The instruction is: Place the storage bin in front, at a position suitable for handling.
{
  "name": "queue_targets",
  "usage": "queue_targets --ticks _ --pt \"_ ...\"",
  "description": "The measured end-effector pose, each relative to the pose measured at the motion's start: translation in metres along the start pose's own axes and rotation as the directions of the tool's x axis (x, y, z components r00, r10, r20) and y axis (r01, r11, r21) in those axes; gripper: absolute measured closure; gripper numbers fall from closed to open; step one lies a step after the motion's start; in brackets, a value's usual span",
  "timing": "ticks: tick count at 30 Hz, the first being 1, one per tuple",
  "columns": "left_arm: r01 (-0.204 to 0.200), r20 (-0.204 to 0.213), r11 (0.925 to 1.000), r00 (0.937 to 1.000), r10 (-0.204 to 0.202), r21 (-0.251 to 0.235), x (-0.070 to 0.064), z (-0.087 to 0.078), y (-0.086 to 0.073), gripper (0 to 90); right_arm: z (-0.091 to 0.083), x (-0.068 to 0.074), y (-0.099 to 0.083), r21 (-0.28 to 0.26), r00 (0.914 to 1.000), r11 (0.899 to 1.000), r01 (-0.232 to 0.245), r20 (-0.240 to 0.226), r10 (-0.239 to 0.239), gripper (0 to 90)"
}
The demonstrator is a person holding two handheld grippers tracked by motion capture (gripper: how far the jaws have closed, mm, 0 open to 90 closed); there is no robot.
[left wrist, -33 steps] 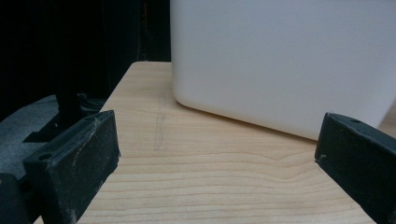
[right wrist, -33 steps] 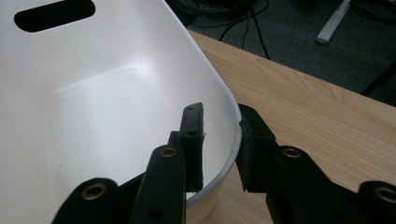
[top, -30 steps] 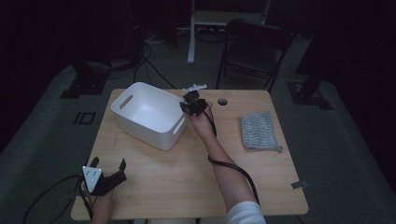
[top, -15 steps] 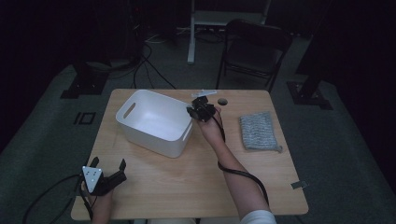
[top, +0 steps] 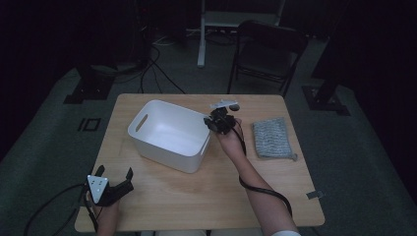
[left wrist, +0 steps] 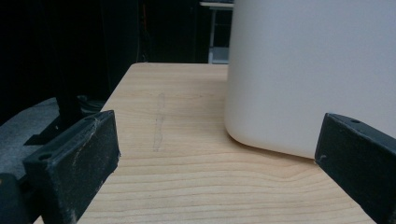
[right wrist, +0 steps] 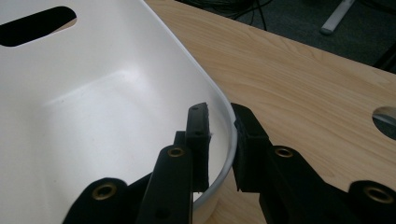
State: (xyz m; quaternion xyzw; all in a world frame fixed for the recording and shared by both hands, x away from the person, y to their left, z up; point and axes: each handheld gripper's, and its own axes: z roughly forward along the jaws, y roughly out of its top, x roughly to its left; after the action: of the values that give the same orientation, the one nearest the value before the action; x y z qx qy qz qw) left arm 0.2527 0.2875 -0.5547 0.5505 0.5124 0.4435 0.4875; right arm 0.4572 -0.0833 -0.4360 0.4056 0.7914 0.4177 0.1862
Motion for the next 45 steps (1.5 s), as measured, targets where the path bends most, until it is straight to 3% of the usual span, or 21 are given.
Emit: queue_targets --ticks 20,27,33,37,45 --pt "-0.006 0.026 1.0 0.9997 0.006 0.006 -0.001 0.0 0.0 0.0 -0.043 -0.014 -0.032 0.01 1.0 1.0 -0.003 -0.007 0.003 80.3" --pt "-0.041 0.03 0.9991 0.9987 0.041 0.009 -0.004 0.0 0.0 0.0 -0.057 -0.018 -0.042 0.018 0.9999 1.0 -0.01 -0.01 0.01 80.5" --pt "-0.035 0.043 0.9994 0.9985 0.035 0.005 -0.004 0.0 0.0 0.0 -0.071 -0.021 -0.053 0.012 0.9997 1.0 -0.023 -0.007 0.023 80.5" --pt "-0.053 0.043 0.9986 0.9977 0.053 0.005 -0.006 0.001 0.0 0.0 -0.08 -0.023 -0.06 0.014 0.9996 1.0 -0.028 0.001 0.028 80.6" --pt "-0.03 0.046 0.9995 0.9985 0.029 0.011 -0.006 0.001 0.0 0.0 -0.095 -0.025 -0.072 0.009 0.9991 0.999 -0.041 0.006 0.041 80.5"
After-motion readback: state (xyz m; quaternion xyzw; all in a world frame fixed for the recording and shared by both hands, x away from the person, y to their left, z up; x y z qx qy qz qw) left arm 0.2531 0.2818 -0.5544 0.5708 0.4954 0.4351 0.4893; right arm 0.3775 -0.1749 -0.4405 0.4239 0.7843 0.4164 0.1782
